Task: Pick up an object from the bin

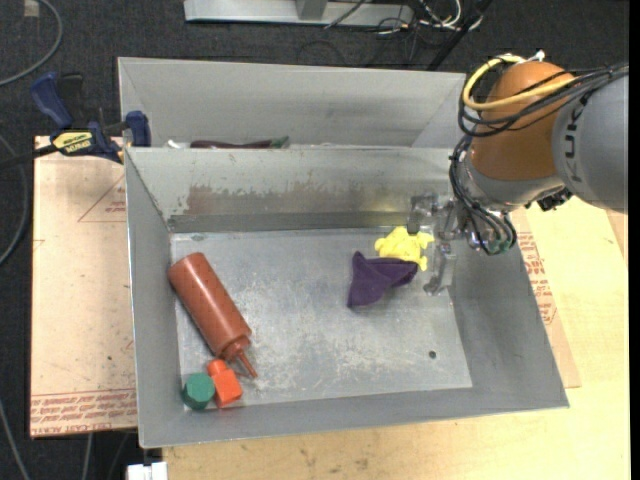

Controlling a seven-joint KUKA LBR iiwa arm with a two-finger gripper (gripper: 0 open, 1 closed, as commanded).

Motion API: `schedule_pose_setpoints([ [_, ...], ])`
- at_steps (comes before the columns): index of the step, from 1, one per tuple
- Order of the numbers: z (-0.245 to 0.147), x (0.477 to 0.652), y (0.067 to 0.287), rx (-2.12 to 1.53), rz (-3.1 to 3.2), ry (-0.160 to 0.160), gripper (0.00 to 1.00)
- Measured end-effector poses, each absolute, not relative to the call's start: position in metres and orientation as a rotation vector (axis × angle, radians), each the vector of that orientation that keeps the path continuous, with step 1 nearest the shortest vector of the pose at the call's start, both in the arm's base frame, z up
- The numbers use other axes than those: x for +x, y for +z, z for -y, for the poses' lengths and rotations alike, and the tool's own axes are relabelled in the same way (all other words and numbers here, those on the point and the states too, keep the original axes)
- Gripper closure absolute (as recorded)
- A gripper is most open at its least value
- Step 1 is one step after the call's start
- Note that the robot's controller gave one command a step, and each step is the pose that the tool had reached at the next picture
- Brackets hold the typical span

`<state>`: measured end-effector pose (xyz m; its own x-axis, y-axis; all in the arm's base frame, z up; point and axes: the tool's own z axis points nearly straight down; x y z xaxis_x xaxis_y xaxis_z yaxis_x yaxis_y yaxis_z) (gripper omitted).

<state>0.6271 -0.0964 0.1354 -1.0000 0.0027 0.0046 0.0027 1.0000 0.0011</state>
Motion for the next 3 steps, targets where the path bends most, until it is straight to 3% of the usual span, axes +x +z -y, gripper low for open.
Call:
schedule_pose_setpoints([
  [1,0.096,0.628,0.14,-0.002,3.143,0.0,0.0],
  [2,0.092,0.636,0.122,0.081,3.15,0.003,0.0],
  [3,0.088,0.638,0.083,0.12,3.142,-0.003,0.0],
])
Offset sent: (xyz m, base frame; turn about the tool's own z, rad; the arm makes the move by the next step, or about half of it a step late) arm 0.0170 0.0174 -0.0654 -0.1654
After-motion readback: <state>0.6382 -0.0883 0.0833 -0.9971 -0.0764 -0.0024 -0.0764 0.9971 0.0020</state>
